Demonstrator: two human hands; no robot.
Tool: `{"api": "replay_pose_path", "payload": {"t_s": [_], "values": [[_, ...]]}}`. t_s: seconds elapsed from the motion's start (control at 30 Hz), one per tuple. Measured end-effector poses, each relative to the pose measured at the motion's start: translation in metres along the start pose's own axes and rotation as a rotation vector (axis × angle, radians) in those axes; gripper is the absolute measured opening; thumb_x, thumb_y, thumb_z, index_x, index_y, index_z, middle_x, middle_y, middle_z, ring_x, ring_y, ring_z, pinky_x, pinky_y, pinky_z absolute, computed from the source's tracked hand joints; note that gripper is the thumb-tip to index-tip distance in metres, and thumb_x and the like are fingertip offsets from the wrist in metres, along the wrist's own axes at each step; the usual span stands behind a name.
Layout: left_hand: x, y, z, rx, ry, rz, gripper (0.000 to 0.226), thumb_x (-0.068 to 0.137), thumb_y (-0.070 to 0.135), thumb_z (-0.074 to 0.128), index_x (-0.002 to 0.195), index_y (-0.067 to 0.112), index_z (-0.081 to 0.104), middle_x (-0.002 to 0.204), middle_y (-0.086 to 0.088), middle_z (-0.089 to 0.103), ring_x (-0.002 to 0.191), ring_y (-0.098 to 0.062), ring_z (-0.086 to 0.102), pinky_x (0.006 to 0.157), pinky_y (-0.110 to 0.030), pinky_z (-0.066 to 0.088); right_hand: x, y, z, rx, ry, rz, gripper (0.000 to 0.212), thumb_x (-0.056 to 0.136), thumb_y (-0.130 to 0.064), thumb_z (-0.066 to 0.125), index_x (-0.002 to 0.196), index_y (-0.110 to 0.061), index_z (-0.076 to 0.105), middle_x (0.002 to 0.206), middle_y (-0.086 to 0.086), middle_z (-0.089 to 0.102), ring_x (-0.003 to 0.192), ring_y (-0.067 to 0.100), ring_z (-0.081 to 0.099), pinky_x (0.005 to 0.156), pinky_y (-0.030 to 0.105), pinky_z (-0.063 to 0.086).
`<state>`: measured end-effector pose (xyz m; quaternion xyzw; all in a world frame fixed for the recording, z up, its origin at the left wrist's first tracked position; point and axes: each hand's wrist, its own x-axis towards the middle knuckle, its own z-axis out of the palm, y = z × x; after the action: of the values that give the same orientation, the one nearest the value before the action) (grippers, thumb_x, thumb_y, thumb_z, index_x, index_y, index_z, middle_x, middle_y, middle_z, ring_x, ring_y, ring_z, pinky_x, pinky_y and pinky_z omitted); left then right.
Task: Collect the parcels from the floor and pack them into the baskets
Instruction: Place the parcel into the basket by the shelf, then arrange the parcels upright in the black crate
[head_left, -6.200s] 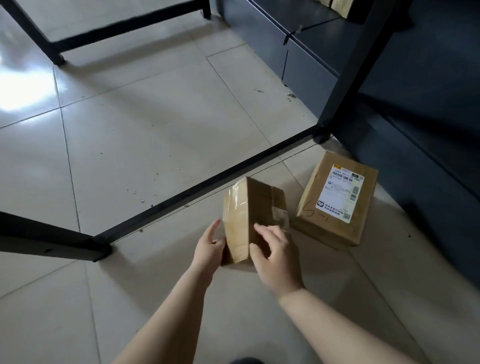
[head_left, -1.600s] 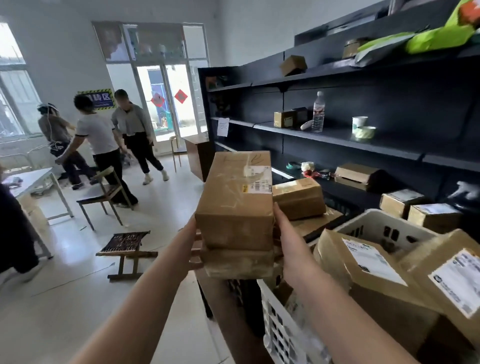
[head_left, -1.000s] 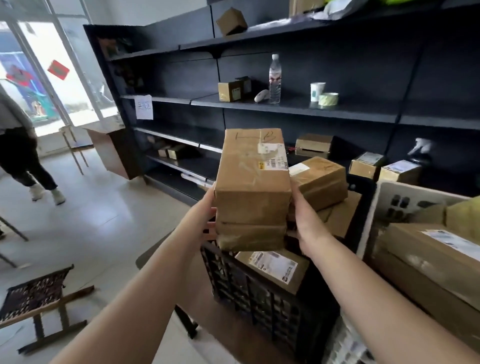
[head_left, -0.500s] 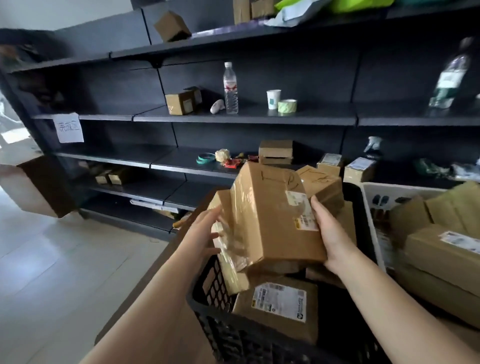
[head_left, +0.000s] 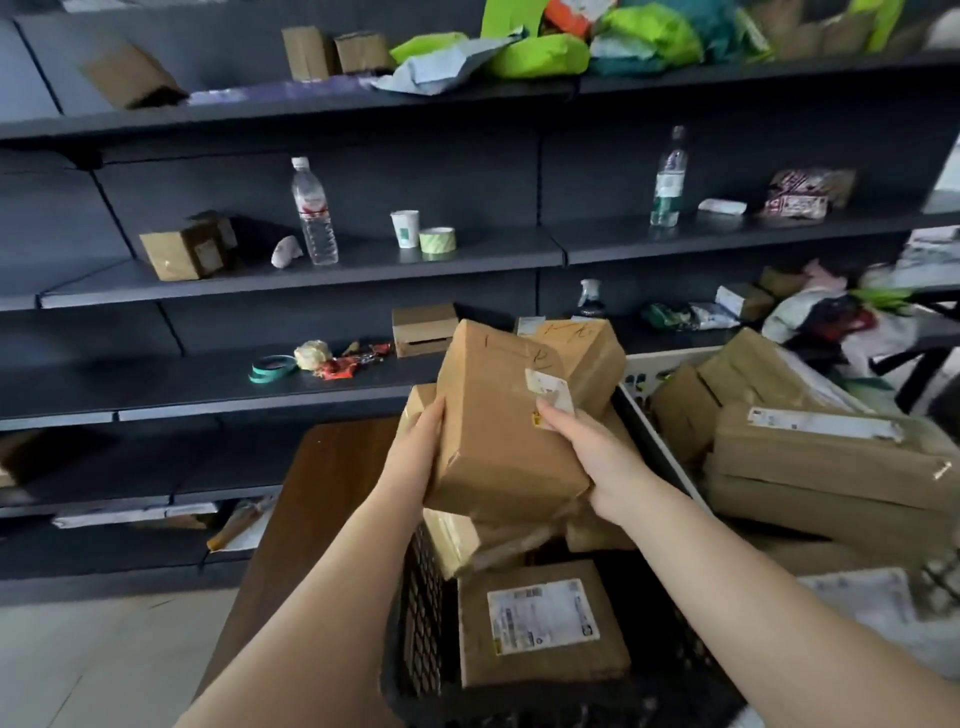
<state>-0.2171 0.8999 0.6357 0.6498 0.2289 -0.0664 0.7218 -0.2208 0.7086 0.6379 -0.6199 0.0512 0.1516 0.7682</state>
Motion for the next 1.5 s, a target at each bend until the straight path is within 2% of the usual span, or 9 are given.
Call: {"api": "replay_pose_path", "payload": {"t_s": [0.13, 0.33, 0.47, 0.57, 0.73, 0.93, 1.1, 1.27, 1.5], "values": [[0.027, 0.028, -0.001, -0.035, -0.044, 0.047, 0.046, 0.085, 0.053, 0.054, 0.12, 0.024, 0.058, 0.119, -0.008, 0.064, 0.103, -0.023, 0.061, 0.101, -0.043, 0.043, 0.015, -0.014, 0.023, -0.126, 0.053, -0.032, 0.083, 0.056, -0.057, 0.077, 0.129, -0.035, 0.046, 0.118, -0.002, 0.061, 0.105, 0.024, 0.059, 0.097, 0.045, 0.046], [0.047, 0.051, 0.011, -0.051, -0.148, 0.083, 0.043, 0.088, 0.058, 0.046, 0.113, 0.026, 0.059, 0.098, -0.002, 0.072, 0.092, -0.021, 0.065, 0.078, -0.034, 0.055, 0.059, -0.045, 0.026, -0.196, 0.133, -0.019, 0.075, 0.069, -0.05, 0.074, 0.133, -0.025, 0.044, 0.12, 0.001, 0.058, 0.104, 0.025, 0.058, 0.095, 0.046, 0.047], [0.061, 0.057, 0.018, 0.012, -0.133, 0.097, 0.066, 0.08, 0.066, 0.051, 0.129, 0.022, 0.053, 0.124, -0.008, 0.061, 0.115, -0.028, 0.056, 0.104, -0.045, 0.041, 0.077, -0.063, 0.016, -0.316, 0.152, -0.076, 0.066, 0.077, -0.049, 0.069, 0.131, -0.018, 0.045, 0.121, 0.0, 0.056, 0.094, 0.017, 0.056, 0.067, 0.027, 0.045], [0.066, 0.053, 0.016, 0.002, -0.115, 0.138, 0.061, 0.079, 0.064, 0.055, 0.126, 0.024, 0.056, 0.122, -0.006, 0.063, 0.112, -0.026, 0.059, 0.103, -0.045, 0.042, 0.084, -0.067, 0.01, -0.344, 0.113, -0.136, 0.057, 0.081, -0.044, 0.067, 0.127, -0.019, 0.046, 0.111, -0.003, 0.053, 0.087, 0.01, 0.054, 0.059, 0.023, 0.04], [0.055, 0.038, 0.011, -0.028, 0.006, 0.205, 0.054, 0.081, 0.061, 0.054, 0.125, 0.03, 0.053, 0.117, 0.004, 0.061, 0.111, -0.021, 0.056, 0.083, -0.035, 0.048, 0.085, -0.064, 0.01, -0.412, 0.044, -0.174, 0.065, 0.083, -0.037, 0.066, 0.139, -0.021, 0.037, 0.106, -0.006, 0.049, 0.083, 0.006, 0.053, 0.072, 0.026, 0.049], [0.042, 0.009, 0.014, 0.096, -0.001, 0.235, 0.066, 0.084, 0.065, 0.044, 0.141, 0.032, 0.038, 0.144, 0.006, 0.044, 0.13, -0.019, 0.042, 0.104, -0.04, 0.034, 0.086, -0.065, -0.001, -0.421, 0.061, -0.195, 0.066, 0.085, -0.036, 0.062, 0.143, -0.02, 0.034, 0.137, 0.002, 0.047, 0.118, 0.021, 0.051, 0.099, 0.039, 0.045], [0.049, 0.01, 0.023, 0.023, -0.026, 0.142, 0.059, 0.076, 0.074, 0.047, 0.122, 0.039, 0.054, 0.096, 0.018, 0.071, 0.085, -0.003, 0.068, 0.069, -0.023, 0.055, 0.085, -0.059, -0.016, -0.457, 0.017, -0.321, 0.058, 0.088, -0.038, 0.058, 0.14, -0.019, 0.039, 0.116, -0.009, 0.044, 0.099, 0.008, 0.043, 0.065, 0.014, 0.034], [0.073, 0.016, 0.028, -0.058, 0.076, 0.089, 0.083, 0.057, 0.078, 0.059, 0.126, 0.033, 0.054, 0.129, 0.001, 0.059, 0.116, -0.02, 0.055, 0.104, -0.044, 0.041, 0.089, -0.058, -0.027, -0.548, -0.04, -0.344, 0.059, 0.089, -0.037, 0.056, 0.142, -0.018, 0.037, 0.142, -0.002, 0.044, 0.122, 0.012, 0.043, 0.091, 0.023, 0.033], [0.044, -0.021, 0.018, -0.063, 0.266, 0.135, 0.042, 0.089, 0.056, 0.04, 0.115, 0.028, 0.056, 0.123, 0.002, 0.06, 0.109, -0.02, 0.056, 0.095, -0.04, 0.044, 0.062, -0.019, -0.039, -0.612, 0.078, -0.745, 0.031, 0.087, -0.026, 0.057, 0.118, -0.019, 0.055, 0.109, -0.009, 0.056, 0.099, 0.004, 0.051, 0.079, 0.012, 0.04]]}}
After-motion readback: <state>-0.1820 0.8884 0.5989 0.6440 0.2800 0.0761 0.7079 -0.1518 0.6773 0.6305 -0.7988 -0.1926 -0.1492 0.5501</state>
